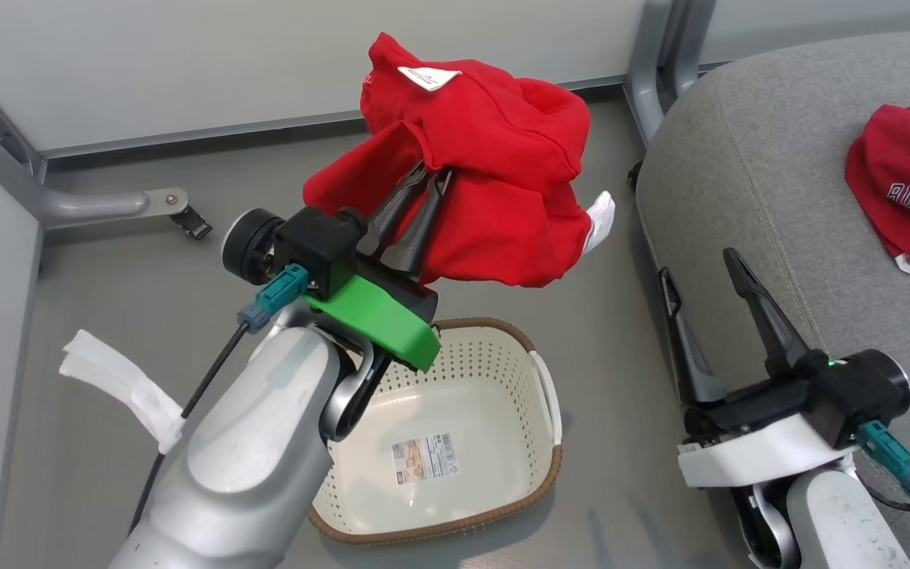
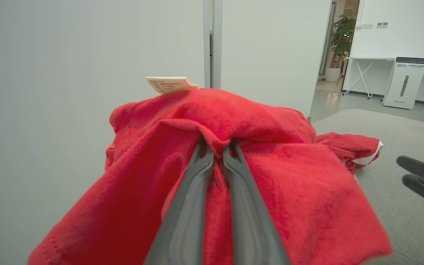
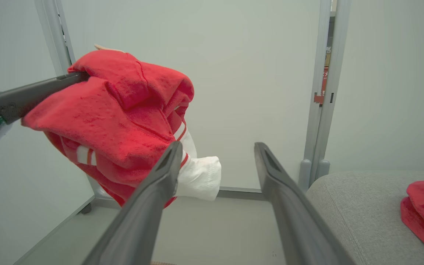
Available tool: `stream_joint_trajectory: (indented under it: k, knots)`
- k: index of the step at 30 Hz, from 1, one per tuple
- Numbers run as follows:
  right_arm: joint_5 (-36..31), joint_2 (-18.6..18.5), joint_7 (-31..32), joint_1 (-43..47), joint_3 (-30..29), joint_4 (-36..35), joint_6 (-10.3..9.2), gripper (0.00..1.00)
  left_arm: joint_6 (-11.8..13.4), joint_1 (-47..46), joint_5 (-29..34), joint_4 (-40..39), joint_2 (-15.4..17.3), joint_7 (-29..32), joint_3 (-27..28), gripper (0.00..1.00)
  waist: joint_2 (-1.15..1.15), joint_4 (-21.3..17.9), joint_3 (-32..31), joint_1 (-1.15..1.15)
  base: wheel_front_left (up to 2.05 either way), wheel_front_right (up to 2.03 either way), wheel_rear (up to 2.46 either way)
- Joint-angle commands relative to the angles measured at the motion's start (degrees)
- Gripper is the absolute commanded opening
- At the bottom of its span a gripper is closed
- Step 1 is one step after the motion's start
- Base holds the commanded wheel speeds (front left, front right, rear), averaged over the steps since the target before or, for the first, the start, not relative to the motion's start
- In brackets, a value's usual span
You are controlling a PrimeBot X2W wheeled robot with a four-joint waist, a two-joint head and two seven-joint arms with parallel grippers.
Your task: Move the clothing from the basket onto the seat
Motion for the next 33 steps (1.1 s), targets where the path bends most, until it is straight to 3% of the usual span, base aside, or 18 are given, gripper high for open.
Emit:
stream_joint_trajectory:
  k: [1,15,22,33]
  knots:
    - [-0.8,-0.2,-0.1,-0.8,0.7,0.2,-0.06,1.0,0.2,0.4,0.7,-0.3,0.3,-0.2,0.0,0.0,0.0,0.0,0.1,0.0,0.0,0.0,0.0]
    - [-7.3,-4.3,-0.1,-7.6,10.7,7.5,-0.06,1.0,-0.3,-0.8,0.5,0.0,-0.8,-0.2,-1.7,0.0,0.0,1.8,0.5,0.0,0.0,0.0,0.0]
    - [-10.5,-5.2,-0.1,-11.0,12.5,11.9,-0.06,1.0,-0.3,-0.8,0.1,-0.3,-1.6,-0.2,-2.8,0.0,0.0,2.8,0.8,0.0,0.0,0.0,0.0]
    - [-15.9,-5.1,-0.1,-13.4,13.5,13.0,-0.06,1.0,-0.4,-0.7,-0.7,-0.4,-2.6,-0.2,-4.8,0.0,0.0,3.4,1.5,0.0,0.0,0.0,0.0]
